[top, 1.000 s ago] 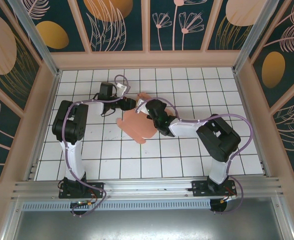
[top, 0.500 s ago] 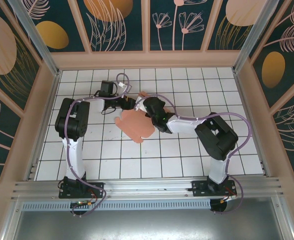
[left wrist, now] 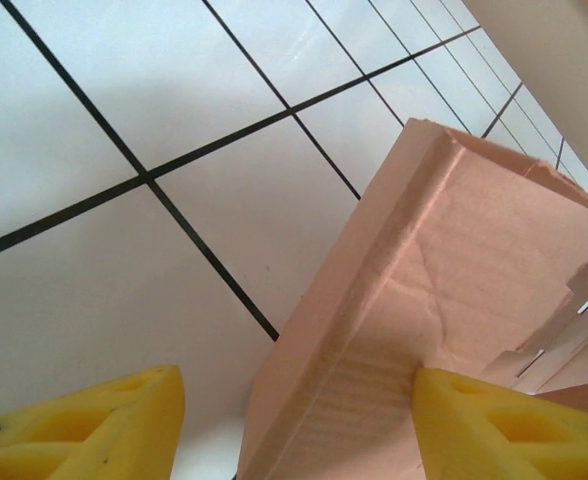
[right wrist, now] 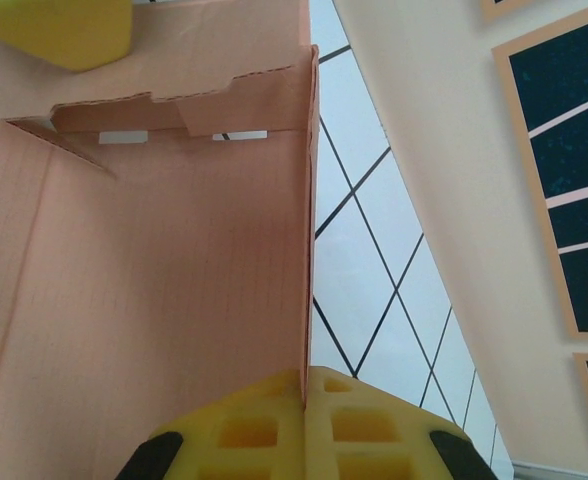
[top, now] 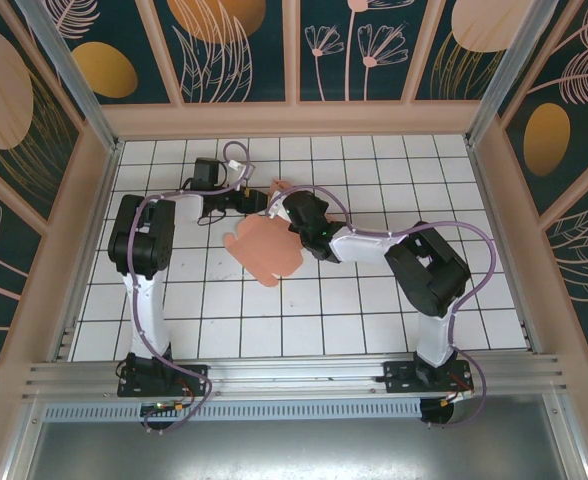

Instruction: Fold the paper box

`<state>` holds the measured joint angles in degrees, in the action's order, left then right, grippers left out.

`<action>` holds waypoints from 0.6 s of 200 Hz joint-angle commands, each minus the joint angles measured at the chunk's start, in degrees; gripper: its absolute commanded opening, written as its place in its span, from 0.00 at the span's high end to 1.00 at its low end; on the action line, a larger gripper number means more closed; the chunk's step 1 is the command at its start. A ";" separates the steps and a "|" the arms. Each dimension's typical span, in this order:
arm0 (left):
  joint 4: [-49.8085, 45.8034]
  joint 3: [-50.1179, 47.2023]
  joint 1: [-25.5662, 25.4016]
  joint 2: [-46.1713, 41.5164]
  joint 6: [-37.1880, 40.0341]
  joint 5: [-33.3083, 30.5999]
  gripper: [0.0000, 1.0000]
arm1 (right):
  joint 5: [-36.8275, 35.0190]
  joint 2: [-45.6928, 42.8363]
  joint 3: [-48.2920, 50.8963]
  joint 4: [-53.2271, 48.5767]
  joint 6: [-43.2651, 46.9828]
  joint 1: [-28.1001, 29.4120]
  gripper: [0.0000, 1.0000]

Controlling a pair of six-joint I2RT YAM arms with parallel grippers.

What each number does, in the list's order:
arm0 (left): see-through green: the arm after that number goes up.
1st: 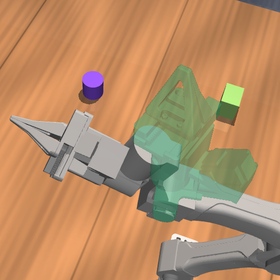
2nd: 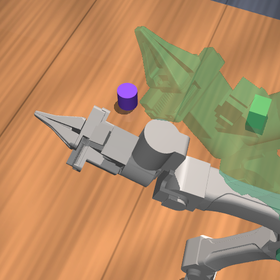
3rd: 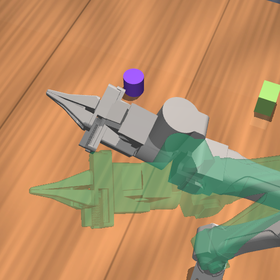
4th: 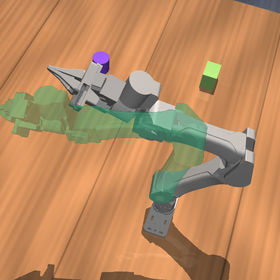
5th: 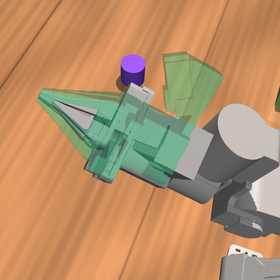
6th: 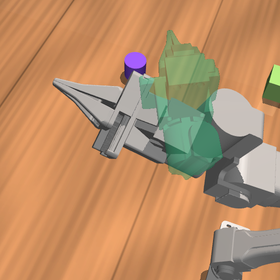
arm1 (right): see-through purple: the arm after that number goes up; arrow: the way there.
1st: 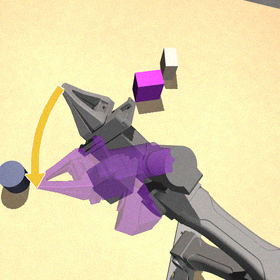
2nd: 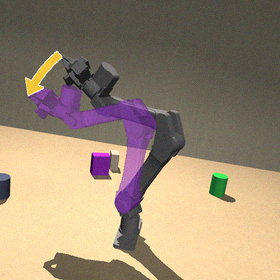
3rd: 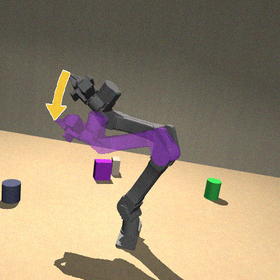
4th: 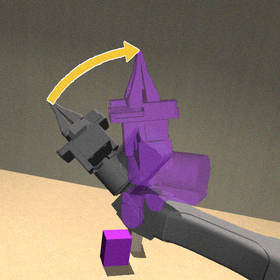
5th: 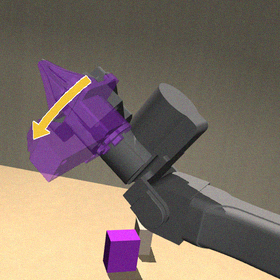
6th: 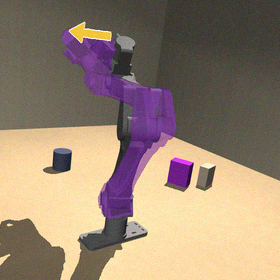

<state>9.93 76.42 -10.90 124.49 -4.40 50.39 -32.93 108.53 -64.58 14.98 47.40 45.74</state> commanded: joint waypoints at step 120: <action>20.19 -7.14 4.79 -2.93 -10.94 6.61 0.27 | 1.90 -0.12 -1.39 -2.05 -1.56 -0.38 1.00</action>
<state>17.45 73.34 -8.34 125.16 -8.49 55.68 -31.81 108.53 -64.58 13.41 47.13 45.52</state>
